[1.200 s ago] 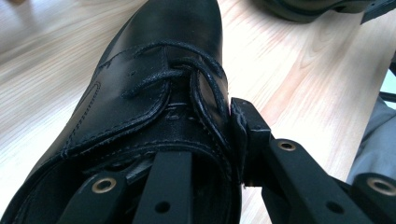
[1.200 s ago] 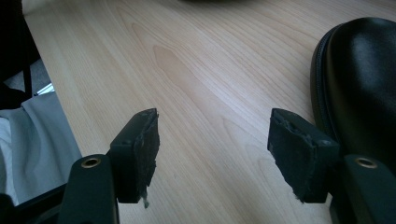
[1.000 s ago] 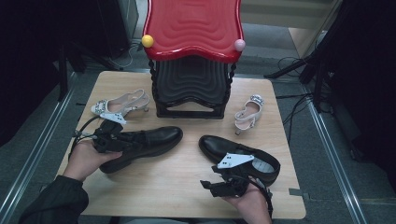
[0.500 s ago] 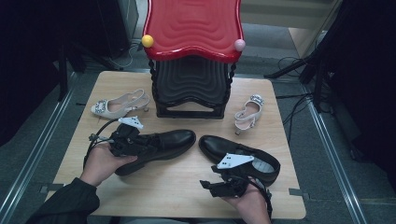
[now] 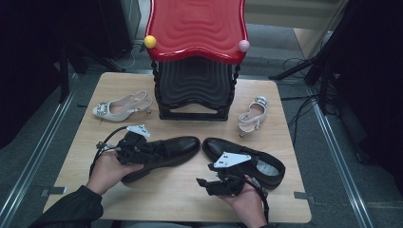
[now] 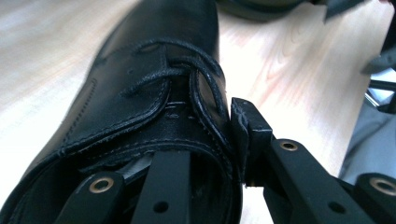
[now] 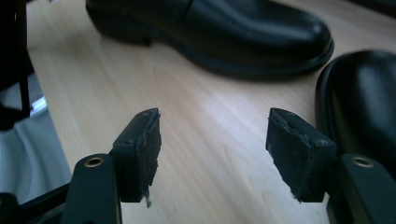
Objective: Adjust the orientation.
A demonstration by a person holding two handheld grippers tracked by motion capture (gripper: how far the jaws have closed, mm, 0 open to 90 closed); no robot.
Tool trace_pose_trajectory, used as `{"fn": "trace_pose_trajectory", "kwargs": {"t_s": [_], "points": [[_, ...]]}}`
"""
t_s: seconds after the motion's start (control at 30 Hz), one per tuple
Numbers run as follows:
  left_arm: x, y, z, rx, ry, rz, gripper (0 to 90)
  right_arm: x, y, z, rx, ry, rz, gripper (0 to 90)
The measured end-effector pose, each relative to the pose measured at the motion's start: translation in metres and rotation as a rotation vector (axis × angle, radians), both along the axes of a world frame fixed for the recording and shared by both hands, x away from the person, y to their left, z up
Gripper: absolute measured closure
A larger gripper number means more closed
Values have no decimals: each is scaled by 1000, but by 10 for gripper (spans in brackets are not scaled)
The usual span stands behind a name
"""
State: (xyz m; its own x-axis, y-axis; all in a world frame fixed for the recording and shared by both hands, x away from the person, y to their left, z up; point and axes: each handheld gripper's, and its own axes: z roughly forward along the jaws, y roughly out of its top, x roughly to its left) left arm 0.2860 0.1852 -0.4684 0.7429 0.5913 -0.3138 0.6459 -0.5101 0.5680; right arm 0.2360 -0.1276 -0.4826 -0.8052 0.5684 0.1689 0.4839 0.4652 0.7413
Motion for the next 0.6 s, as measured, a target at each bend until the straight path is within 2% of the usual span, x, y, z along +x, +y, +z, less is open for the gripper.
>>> {"fn": "trace_pose_trajectory", "kwargs": {"t_s": [0.27,0.47,0.6], "points": [[-3,1,-1,-6,7,-1,702,4,5,-1,3,-9,-3,368],[-7,7,4,-13,30,0,580,4,7,-3,3,1,5,368],[-10,17,11,-14,26,0,516,4,8,-2,5,3,11,368]]}}
